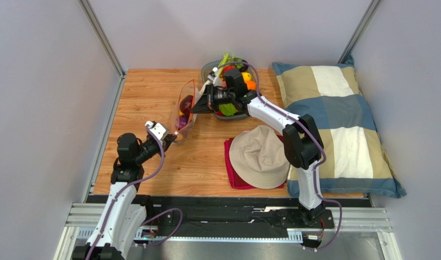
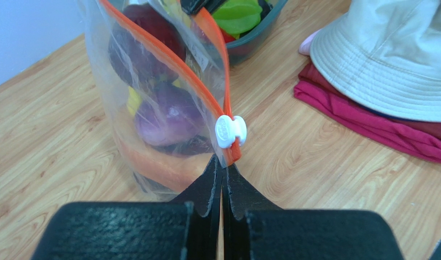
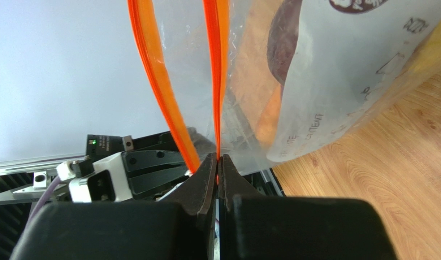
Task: Place the food in the zip-top bag and seal the zipper
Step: Zip the zipper food storage bag at the center of the board.
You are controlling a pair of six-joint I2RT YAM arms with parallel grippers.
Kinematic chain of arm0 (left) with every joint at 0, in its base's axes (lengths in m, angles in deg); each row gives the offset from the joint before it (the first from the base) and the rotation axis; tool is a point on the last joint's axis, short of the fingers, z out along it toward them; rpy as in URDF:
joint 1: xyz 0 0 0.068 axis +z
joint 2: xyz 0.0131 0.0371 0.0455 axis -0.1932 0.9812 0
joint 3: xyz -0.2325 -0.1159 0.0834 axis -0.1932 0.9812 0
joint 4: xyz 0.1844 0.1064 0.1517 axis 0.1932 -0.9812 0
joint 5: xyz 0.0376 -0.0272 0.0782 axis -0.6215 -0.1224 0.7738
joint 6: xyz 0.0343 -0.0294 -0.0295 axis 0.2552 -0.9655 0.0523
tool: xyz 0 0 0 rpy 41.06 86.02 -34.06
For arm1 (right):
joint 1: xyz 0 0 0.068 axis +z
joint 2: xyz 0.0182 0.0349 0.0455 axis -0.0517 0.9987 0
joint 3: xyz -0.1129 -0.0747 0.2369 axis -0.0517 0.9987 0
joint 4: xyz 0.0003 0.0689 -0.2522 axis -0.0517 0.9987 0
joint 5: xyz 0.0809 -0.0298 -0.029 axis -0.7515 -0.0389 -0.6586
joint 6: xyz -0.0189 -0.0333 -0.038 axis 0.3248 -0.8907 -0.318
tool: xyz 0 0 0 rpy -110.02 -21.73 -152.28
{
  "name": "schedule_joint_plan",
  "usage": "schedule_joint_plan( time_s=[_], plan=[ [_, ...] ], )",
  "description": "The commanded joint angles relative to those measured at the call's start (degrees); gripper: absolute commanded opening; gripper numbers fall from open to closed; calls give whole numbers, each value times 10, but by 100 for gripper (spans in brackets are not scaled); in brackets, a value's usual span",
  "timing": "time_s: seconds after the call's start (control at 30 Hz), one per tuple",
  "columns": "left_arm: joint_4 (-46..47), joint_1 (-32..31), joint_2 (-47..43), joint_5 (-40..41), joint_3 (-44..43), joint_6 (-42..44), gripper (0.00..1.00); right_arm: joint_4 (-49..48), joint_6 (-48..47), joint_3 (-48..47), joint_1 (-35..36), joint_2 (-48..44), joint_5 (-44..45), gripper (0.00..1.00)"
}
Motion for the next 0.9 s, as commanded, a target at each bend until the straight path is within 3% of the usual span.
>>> schedule_joint_plan(
  time_s=[0.0,0.07,0.13,0.23,0.27,0.47,0.5,0.63,0.73,0.87],
  plan=[
    [-94,-2,-33,-47,-66,34,0,33,-83,-18,-14,-21,-7,28],
    [-135,-2,-44,-51,-80,39,0,72,-154,-22,-23,-31,-8,46],
    [-166,-2,-50,-53,-90,56,0,86,-194,-17,-32,-52,-20,53],
    [-203,-2,-44,-53,-112,79,0,149,-334,-6,-36,-95,-28,62],
    [-210,-2,-42,-55,-121,83,0,163,-418,-3,-35,-105,-29,64],
    [-248,-1,-30,-72,-149,102,0,199,-681,-4,-22,-177,-46,70],
    [-251,-1,-29,-72,-151,103,0,202,-759,-10,-17,-182,-50,71],
    [-258,-1,-30,-77,-163,103,0,212,-906,-12,29,-201,-66,70],
    [-261,-1,-29,-80,-170,98,0,209,-1001,4,60,-216,-87,69],
    [-268,-1,-32,-82,-171,108,0,153,-1059,57,97,-237,-101,66]
  ],
)
